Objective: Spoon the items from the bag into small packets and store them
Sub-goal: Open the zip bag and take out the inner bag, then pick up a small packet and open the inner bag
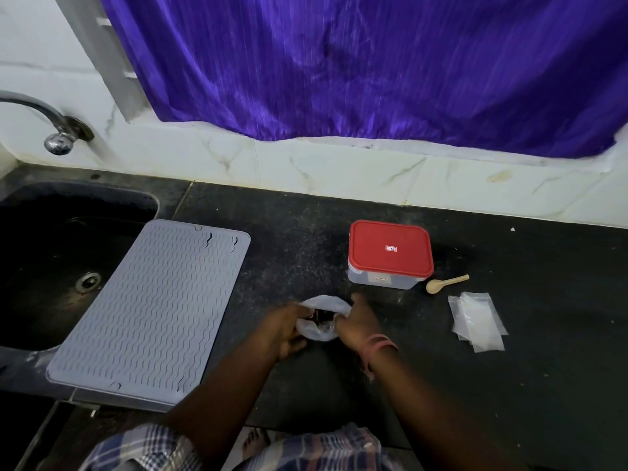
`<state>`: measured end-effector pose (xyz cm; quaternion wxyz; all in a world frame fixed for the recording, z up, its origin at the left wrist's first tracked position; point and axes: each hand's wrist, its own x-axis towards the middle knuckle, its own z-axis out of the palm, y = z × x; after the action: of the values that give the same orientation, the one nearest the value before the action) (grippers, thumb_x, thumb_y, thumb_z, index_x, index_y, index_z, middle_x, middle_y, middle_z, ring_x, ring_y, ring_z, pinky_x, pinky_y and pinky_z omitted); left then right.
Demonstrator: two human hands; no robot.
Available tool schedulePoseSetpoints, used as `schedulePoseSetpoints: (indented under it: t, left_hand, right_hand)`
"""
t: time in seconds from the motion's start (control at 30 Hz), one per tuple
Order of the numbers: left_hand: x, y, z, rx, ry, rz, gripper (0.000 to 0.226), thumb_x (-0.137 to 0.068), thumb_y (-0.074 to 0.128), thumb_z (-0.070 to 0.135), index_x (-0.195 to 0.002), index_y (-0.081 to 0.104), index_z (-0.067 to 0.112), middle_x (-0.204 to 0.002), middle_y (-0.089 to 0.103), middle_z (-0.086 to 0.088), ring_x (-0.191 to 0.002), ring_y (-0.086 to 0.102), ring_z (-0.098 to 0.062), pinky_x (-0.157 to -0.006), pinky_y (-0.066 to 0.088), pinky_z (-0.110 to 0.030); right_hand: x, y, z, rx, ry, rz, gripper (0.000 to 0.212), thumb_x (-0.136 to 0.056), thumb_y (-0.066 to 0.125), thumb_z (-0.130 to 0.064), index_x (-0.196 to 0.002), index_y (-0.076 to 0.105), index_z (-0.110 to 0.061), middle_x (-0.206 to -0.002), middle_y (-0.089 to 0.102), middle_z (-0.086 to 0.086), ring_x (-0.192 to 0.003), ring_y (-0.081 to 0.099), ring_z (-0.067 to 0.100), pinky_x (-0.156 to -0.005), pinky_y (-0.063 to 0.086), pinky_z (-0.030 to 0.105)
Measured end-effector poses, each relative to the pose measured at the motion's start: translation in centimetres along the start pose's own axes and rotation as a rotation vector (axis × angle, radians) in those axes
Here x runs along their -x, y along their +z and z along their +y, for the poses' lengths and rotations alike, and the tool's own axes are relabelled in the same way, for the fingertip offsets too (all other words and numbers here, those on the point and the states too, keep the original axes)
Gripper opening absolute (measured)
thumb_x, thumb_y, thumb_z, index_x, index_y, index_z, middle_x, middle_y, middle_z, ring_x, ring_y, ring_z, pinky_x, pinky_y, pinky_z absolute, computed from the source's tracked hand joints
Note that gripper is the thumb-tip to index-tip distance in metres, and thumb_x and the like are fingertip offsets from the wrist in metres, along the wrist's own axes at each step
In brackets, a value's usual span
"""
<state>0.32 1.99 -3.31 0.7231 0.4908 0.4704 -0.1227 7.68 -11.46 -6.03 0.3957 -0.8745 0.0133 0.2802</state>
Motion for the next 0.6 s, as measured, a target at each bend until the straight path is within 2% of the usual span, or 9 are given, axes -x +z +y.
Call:
schedulePoseSetpoints:
  t: [0.07, 0.1, 0.17, 0.2, 0.27, 0.37, 0.47, 0.53, 0.6]
  left_hand:
    - [-0.6, -0.3, 0.1, -0.015, 0.124, 0.028, 0.017, -0.087, 0.062, -0.007, -0.099, 0.067, 0.003, -0.101, 0.071, -0.026, -0.086, 0.067, -0.032, -0.079, 0.054, -0.039]
    - [-0.8, -0.2, -0.2, -0.059, 0.173, 0.05, 0.023, -0.083, 0.062, -0.011, -0.102, 0.068, 0.0, -0.104, 0.071, -0.028, -0.089, 0.069, -0.034, -0.082, 0.056, -0.042]
    - [-1.0, -0.1, -0.5, -0.246, 0.265, 0.179, 0.03, -0.08, 0.067, -0.008, -0.109, 0.067, 0.004, -0.104, 0.072, -0.018, -0.096, 0.069, -0.031, -0.089, 0.058, -0.042]
    - [-0.9, -0.3, -0.5, -0.385, 0.322, 0.268, 0.033, -0.083, 0.069, -0.004, -0.113, 0.065, 0.008, -0.105, 0.07, -0.009, -0.099, 0.068, -0.028, -0.088, 0.056, -0.038]
    - [-0.8, -0.9, -0.1, -0.604, 0.445, 0.371, 0.035, -0.087, 0.068, 0.002, -0.118, 0.06, 0.015, -0.105, 0.063, -0.003, -0.102, 0.065, -0.024, -0.083, 0.052, -0.031]
    - [-1.2, -1.4, 1.3, -0.703, 0.469, 0.381, 0.029, -0.089, 0.068, 0.005, -0.115, 0.065, 0.017, -0.109, 0.067, -0.005, -0.101, 0.066, -0.023, -0.082, 0.052, -0.031]
    - [-1.8, -1.0, 3.0, -0.641, 0.411, 0.365, 0.022, -0.086, 0.072, 0.016, -0.108, 0.07, 0.016, -0.105, 0.071, -0.006, -0.1, 0.067, -0.024, -0.08, 0.05, -0.029]
    - [-2.2, -0.9, 4.1, -0.582, 0.408, 0.375, 0.019, -0.085, 0.072, 0.02, -0.104, 0.071, 0.016, -0.097, 0.07, -0.004, -0.094, 0.067, -0.021, -0.075, 0.045, -0.026]
    - [-2.7, -1.1, 4.8, -0.542, 0.41, 0.402, 0.018, -0.087, 0.07, 0.019, -0.105, 0.072, 0.014, -0.094, 0.069, -0.004, -0.085, 0.064, -0.018, -0.072, 0.044, -0.026]
  right_hand:
    - [0.3, -0.1, -0.3, 0.183, -0.188, 0.016, 0.067, -0.09, 0.061, -0.014, -0.15, 0.034, -0.024, -0.15, 0.04, 0.007, -0.136, 0.044, 0.027, -0.113, 0.039, 0.04]
    - [0.4, 0.0, -0.4, 0.25, -0.253, 0.026, 0.057, -0.091, 0.06, -0.015, -0.145, 0.042, -0.024, -0.145, 0.042, 0.007, -0.133, 0.046, 0.027, -0.11, 0.04, 0.039]
    - [0.1, 0.0, -0.7, 0.318, -0.329, 0.045, 0.021, -0.095, 0.054, -0.017, -0.116, 0.059, -0.019, -0.121, 0.058, 0.009, -0.114, 0.058, 0.026, -0.096, 0.047, 0.036]
    - [0.0, -0.1, -0.9, 0.319, -0.341, 0.055, 0.01, -0.096, 0.052, -0.017, -0.101, 0.06, -0.015, -0.108, 0.063, 0.009, -0.105, 0.062, 0.027, -0.087, 0.048, 0.035]
    - [-0.7, -0.8, -1.1, 0.306, -0.326, 0.092, 0.01, -0.096, 0.053, -0.018, -0.087, 0.058, -0.013, -0.094, 0.068, 0.007, -0.093, 0.064, 0.024, -0.078, 0.048, 0.032]
    - [-1.7, -0.8, -1.6, 0.224, -0.287, 0.157, 0.016, -0.095, 0.054, -0.021, -0.081, 0.057, -0.015, -0.088, 0.069, 0.005, -0.088, 0.065, 0.024, -0.079, 0.052, 0.037]
    - [-2.9, -0.4, -2.6, 0.074, -0.228, 0.171, 0.024, -0.097, 0.054, -0.025, -0.075, 0.057, -0.015, -0.081, 0.068, 0.006, -0.083, 0.065, 0.026, -0.076, 0.052, 0.037]
    - [-3.8, -0.6, -3.0, 0.039, -0.226, 0.177, 0.022, -0.096, 0.057, -0.028, -0.081, 0.064, -0.013, -0.083, 0.07, 0.007, -0.084, 0.066, 0.025, -0.073, 0.049, 0.032]
    - [-4.3, -0.7, -3.2, -0.006, -0.228, 0.146, 0.017, -0.096, 0.058, -0.026, -0.094, 0.07, -0.013, -0.092, 0.072, 0.005, -0.089, 0.066, 0.02, -0.077, 0.047, 0.028]
